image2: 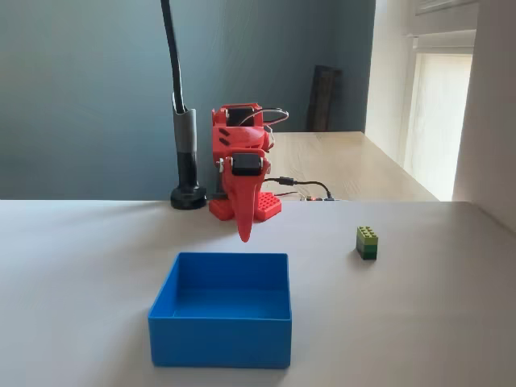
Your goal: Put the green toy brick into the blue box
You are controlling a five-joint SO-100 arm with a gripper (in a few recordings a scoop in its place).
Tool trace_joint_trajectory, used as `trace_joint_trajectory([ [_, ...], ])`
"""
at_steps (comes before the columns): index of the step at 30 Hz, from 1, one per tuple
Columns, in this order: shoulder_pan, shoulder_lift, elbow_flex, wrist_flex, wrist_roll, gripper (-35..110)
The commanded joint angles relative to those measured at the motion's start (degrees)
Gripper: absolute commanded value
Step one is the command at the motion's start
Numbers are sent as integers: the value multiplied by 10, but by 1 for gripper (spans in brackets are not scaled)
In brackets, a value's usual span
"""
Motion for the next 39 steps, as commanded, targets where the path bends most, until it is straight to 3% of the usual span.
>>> trace_joint_trajectory([
  [1,2,8,7,12,-5,0],
  [22,-64,-6,-57,-37,-66,0],
  [32,-129,-249,-250,-31,-119,0],
  [39,-177,-412,-436,80,-151,0],
])
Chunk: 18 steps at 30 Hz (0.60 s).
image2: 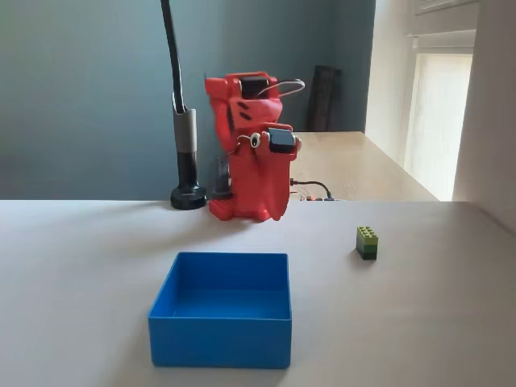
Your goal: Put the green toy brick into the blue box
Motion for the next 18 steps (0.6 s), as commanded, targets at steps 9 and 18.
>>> trace_joint_trajectory([
  [9,-58,-219,-331,185,-123,17],
  [18,-63,-356,-446,274,-279,32],
])
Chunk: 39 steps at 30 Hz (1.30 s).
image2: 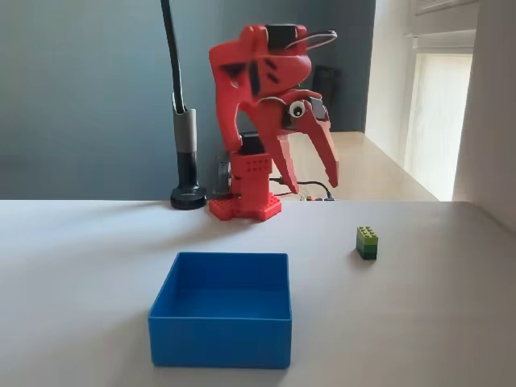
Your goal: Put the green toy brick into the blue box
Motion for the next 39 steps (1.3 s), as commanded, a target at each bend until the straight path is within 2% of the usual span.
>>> trace_joint_trajectory([
  [1,-12,-48,-72,40,-66,32],
  [9,-53,-166,-109,53,-158,34],
  [15,-110,-242,-165,53,-169,36],
  [21,-176,-307,-229,59,-138,35],
  [27,-234,-357,-277,109,-81,35],
  [32,-271,-369,-274,144,-47,34],
  [39,-281,-361,-199,142,-45,34],
])
